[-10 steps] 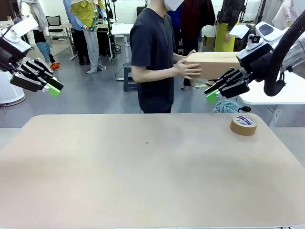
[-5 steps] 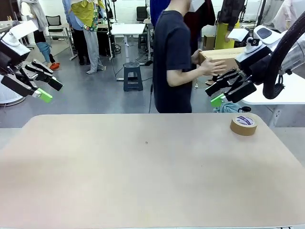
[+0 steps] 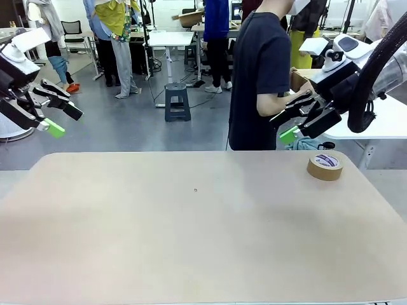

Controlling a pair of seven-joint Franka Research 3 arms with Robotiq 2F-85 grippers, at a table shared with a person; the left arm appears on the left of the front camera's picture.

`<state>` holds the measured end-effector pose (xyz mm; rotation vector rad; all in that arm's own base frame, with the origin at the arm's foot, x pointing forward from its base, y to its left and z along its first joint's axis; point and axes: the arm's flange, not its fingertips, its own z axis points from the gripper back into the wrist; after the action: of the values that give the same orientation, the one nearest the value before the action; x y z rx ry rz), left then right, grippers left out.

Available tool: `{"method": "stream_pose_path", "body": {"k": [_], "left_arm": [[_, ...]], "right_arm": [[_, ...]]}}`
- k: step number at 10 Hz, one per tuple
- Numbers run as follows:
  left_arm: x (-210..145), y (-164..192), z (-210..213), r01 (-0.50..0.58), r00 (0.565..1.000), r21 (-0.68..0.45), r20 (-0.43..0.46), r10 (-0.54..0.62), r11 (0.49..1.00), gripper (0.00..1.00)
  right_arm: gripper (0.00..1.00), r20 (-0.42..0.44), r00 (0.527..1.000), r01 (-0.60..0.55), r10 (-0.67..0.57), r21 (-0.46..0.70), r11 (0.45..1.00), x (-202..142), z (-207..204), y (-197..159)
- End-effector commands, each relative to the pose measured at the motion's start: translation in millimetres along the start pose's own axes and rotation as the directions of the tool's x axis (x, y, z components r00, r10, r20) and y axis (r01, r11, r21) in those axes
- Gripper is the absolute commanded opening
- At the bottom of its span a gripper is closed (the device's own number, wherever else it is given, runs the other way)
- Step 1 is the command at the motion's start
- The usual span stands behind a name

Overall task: Wrap the clocks to prevent damage.
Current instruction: After the human seals the box with tape, release both hands from the side flaps of the Package Box.

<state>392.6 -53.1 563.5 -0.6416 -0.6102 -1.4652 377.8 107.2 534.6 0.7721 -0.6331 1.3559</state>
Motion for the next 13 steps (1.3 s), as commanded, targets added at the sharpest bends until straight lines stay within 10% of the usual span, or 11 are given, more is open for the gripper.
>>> {"method": "stream_pose_path", "body": {"k": [1, 5, 9, 13], "left_arm": [[0, 0, -1, 0.002, 1.0, -0.002, 0.003, -0.002, 1.0, 1.0], [0, 0, 0, 0.001, 1.0, 0.0, 0.0, -0.001, 1.0, 1.0], [-35, -2, 15, -0.096, 0.95, 0.0, 0.3, 0.091, 0.995, 1.0], [-64, 3, 33, -0.191, 0.932, 0.011, 0.315, 0.178, 0.982, 1.0]], "right_arm": [[1.0, -0.001, 1.0, 0.0, 0.0, -0.007, 1.0, 0, 1, -1], [1.0, 0.0, 1.0, 0.001, -0.001, -0.001, 1.0, 0, 0, 0], [1.0, 0.16, 0.982, 0.139, -0.099, -0.258, 0.956, -37, 27, -1], [1.0, 0.209, 0.975, 0.114, -0.069, -0.209, 0.971, -61, 41, 25]]}}
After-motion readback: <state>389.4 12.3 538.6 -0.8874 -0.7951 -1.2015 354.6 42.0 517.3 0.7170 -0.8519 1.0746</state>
